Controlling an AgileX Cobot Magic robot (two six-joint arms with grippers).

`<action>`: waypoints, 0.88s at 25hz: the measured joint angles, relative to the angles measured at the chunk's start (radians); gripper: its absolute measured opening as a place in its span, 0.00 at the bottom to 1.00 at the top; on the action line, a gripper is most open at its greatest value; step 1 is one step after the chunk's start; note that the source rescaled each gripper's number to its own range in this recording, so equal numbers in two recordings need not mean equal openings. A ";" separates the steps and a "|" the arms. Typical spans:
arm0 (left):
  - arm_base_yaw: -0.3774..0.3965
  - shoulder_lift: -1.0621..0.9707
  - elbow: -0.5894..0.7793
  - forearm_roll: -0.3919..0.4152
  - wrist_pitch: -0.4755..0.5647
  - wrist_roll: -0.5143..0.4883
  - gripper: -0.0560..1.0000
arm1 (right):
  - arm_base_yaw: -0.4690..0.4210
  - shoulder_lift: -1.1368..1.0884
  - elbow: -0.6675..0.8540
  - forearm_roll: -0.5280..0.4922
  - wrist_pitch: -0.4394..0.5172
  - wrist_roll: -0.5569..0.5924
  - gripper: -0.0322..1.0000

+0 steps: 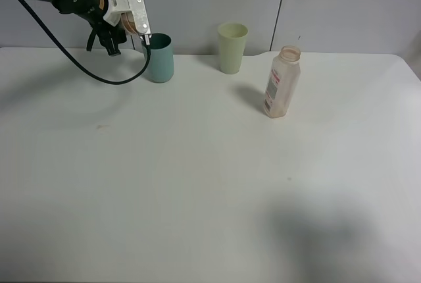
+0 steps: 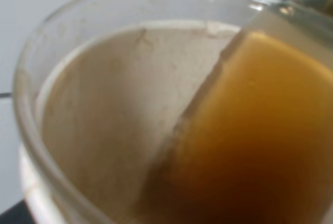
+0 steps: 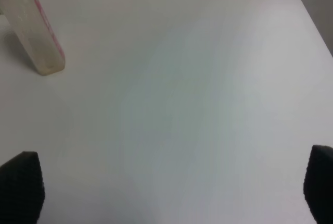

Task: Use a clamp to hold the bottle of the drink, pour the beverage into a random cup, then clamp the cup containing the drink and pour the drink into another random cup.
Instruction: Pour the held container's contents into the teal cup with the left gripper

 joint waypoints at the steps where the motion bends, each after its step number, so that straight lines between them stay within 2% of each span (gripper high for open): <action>1: 0.000 0.000 0.000 -0.001 0.000 0.004 0.06 | 0.000 0.000 0.000 0.000 0.000 0.000 1.00; 16: 0.000 0.000 0.000 -0.008 0.000 0.077 0.06 | 0.000 0.000 0.000 0.000 0.000 0.000 1.00; 22: 0.000 0.002 -0.052 -0.014 0.006 0.087 0.06 | 0.000 0.000 0.000 0.000 0.000 0.000 1.00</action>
